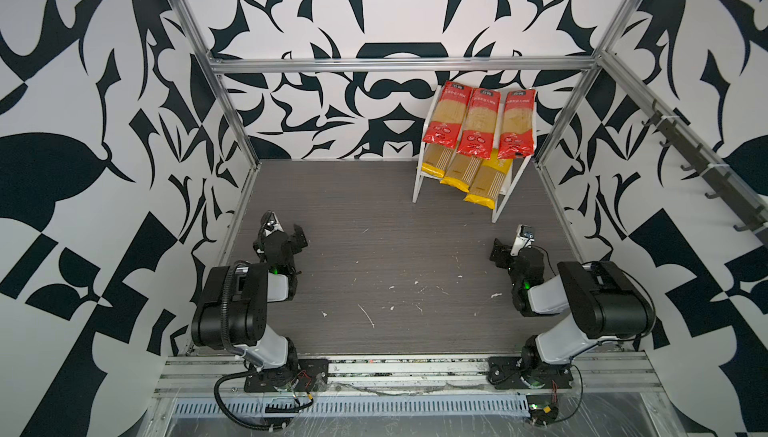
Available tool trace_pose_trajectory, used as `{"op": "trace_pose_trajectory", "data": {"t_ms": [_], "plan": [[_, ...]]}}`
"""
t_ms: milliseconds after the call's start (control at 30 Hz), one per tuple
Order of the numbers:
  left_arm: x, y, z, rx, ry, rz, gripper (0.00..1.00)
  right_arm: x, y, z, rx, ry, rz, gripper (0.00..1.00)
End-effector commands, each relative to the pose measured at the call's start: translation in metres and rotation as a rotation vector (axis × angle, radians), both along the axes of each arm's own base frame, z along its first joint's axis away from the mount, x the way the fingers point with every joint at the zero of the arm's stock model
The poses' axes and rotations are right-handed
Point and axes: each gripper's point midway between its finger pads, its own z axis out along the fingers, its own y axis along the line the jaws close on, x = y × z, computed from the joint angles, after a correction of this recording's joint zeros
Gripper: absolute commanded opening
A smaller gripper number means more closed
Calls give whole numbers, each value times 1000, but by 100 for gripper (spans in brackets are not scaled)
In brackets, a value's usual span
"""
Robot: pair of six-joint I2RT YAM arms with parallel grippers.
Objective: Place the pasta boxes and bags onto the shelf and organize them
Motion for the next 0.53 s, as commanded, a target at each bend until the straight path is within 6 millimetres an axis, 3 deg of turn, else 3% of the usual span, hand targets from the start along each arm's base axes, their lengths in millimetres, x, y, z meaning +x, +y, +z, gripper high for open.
{"op": "trace_pose_trajectory", "data": {"t_ms": [0, 500], "plan": [[3, -3, 7, -27, -16, -10, 99, 15, 2, 27, -19, -82, 13, 97], [7, -12, 6, 11, -9, -42, 99, 16, 4, 29, -25, -90, 18, 100]]}}
